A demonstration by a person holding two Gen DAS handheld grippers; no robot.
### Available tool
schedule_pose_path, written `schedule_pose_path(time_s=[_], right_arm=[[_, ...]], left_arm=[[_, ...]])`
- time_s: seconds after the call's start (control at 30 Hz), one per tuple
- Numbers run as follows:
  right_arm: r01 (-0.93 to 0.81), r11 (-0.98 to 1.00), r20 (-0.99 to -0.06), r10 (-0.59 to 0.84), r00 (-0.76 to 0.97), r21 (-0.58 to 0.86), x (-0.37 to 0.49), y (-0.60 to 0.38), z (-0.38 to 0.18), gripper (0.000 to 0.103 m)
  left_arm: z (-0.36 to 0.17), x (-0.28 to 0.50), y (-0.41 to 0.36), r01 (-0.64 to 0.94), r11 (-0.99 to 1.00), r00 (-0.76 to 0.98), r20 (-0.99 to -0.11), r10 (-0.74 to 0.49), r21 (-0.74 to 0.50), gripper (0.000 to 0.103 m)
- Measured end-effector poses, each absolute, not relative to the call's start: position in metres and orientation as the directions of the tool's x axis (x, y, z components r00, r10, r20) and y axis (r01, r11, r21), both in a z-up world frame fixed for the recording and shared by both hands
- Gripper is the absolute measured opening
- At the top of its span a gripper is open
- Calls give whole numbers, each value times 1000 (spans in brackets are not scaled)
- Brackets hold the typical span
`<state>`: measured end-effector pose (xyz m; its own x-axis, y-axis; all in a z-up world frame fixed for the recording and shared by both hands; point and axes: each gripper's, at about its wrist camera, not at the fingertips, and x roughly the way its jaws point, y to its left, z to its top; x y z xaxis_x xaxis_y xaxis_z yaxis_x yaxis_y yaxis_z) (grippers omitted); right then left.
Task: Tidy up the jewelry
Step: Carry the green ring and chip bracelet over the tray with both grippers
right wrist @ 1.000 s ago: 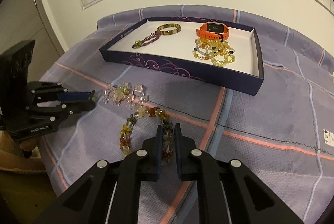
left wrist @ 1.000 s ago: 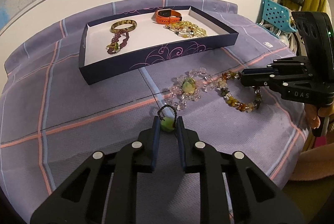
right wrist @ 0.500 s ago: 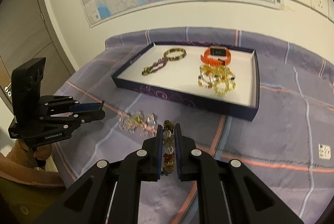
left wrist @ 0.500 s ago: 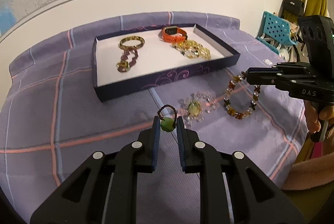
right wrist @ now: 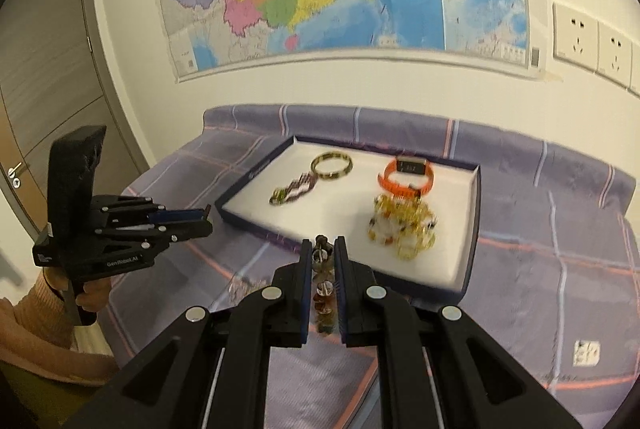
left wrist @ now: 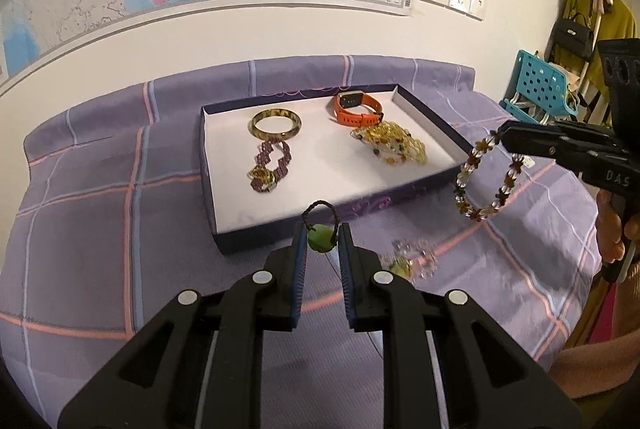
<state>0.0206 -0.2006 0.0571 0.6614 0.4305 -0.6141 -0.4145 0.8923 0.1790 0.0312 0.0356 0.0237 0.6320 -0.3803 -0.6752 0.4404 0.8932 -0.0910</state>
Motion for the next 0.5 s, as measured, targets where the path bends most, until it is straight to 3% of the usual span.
schedule_pose_path(time_s=[0.5], right_arm=[[-377,903,-612,419,671,204,81,-211,58,9]], left_arm=[[17,94,29,385,920,631,-709,-315,-66,16]])
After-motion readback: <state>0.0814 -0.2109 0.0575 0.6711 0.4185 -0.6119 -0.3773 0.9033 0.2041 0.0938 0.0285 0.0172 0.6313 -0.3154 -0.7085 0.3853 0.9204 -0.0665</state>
